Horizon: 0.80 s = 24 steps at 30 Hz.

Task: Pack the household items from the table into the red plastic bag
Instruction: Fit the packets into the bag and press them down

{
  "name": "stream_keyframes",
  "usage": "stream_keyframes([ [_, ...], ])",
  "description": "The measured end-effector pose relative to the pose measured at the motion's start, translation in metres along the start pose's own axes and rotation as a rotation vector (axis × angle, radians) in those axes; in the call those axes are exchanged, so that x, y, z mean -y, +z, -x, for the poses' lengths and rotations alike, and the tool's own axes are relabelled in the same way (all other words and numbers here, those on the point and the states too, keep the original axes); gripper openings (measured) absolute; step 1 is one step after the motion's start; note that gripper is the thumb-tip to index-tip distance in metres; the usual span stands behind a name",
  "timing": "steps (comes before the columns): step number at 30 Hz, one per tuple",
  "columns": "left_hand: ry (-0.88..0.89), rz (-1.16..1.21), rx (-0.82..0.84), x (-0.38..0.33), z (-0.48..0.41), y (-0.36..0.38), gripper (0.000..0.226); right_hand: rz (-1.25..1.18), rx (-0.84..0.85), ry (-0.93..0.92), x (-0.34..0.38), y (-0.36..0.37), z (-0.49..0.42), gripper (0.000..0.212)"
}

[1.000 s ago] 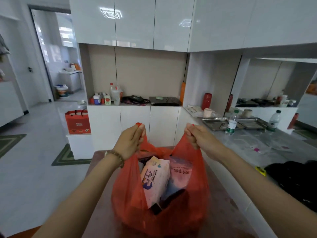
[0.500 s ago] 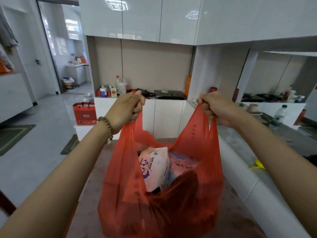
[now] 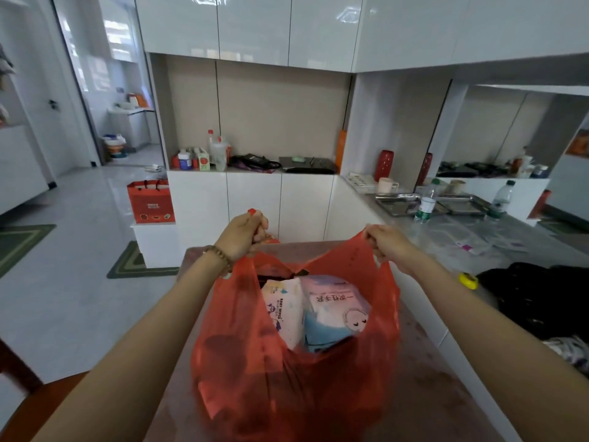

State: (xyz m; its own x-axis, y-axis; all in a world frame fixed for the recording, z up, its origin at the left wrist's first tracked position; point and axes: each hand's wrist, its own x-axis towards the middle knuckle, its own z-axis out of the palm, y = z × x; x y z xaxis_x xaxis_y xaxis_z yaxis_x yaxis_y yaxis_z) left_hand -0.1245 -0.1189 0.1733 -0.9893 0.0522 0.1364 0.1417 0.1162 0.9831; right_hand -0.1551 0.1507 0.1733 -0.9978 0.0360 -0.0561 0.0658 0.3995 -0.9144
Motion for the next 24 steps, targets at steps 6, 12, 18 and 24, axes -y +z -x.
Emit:
stream_keyframes([
  [6, -0.013, 0.089, 0.060, 0.016, 0.031, 0.014, 0.035, 0.074, 0.117, -0.084, -0.013, 0.009, 0.035, 0.035],
  [12, 0.000, 0.126, 0.068, 0.021, 0.054, 0.021, 0.034, 0.117, 0.197, -0.100, -0.032, 0.011, 0.063, 0.018],
  [18, 0.087, 0.087, -0.009, 0.037, 0.065, 0.029, 0.035, 0.031, -0.034, -0.188, -0.067, 0.012, 0.089, 0.033],
  [24, 0.172, -0.149, -0.037, 0.057, 0.078, 0.057, 0.028, -0.070, -0.042, -0.218, -0.110, -0.007, 0.129, 0.057],
])
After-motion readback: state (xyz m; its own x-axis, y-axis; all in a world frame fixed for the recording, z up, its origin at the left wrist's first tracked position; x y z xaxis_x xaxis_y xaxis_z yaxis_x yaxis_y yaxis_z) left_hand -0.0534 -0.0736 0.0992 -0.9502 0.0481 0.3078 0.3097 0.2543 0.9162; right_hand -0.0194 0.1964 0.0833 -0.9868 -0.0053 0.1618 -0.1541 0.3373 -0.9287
